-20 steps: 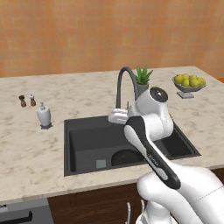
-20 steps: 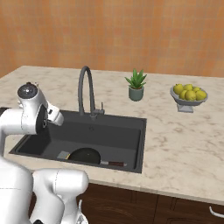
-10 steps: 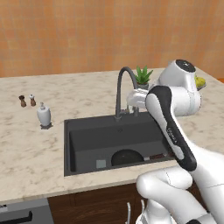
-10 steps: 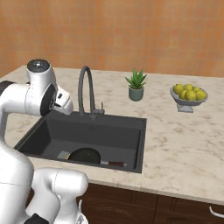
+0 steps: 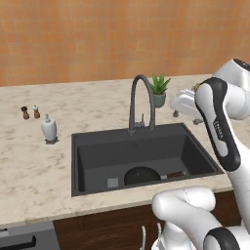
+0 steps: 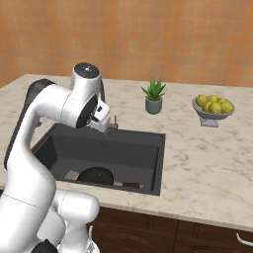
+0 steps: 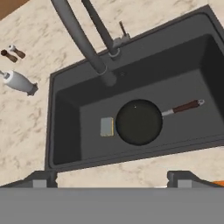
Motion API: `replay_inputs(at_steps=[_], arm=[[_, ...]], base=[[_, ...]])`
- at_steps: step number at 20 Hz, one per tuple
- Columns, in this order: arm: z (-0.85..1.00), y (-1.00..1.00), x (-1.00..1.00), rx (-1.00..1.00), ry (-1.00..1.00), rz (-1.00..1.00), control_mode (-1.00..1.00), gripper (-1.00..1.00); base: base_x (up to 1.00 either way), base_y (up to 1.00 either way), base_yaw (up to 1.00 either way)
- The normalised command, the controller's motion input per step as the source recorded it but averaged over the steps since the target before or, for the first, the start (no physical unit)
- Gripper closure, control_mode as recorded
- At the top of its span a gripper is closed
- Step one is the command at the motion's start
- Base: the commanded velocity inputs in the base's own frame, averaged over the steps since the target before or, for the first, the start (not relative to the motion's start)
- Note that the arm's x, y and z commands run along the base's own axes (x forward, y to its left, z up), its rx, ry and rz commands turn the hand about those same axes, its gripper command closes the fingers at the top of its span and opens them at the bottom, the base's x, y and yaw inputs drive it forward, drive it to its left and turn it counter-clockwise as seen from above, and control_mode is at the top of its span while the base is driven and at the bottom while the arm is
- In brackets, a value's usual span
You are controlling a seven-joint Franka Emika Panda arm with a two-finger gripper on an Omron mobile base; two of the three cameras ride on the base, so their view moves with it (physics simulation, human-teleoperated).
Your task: Pick the pan and sponge and place them into the sink. Then turn on the water.
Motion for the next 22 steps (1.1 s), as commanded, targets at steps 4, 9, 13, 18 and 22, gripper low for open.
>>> replay_inputs(at_steps=[4,9,13,18,22], arm=[[-0.11,-0.33,0.18,0.09,0.1,0.0,-1.0,-1.0],[-0.49,-0.14,0.64,0.32,0.1,0.1,-1.0,-1.0],[-0.5,-0.17,0.74,0.33,0.08,0.11,-1.0,-1.0],[-0.23,-0.14,0.35,0.08,0.05,0.02,-1.0,-1.0],[-0.05,-0.06,0.13,0.0,0.01,0.0,-1.0,-1.0]], base=[[0.0,0.0,0.0],[0.0,0.0,0.0],[0.0,0.0,0.0],[0.0,0.0,0.0],[0.0,0.0,0.0]])
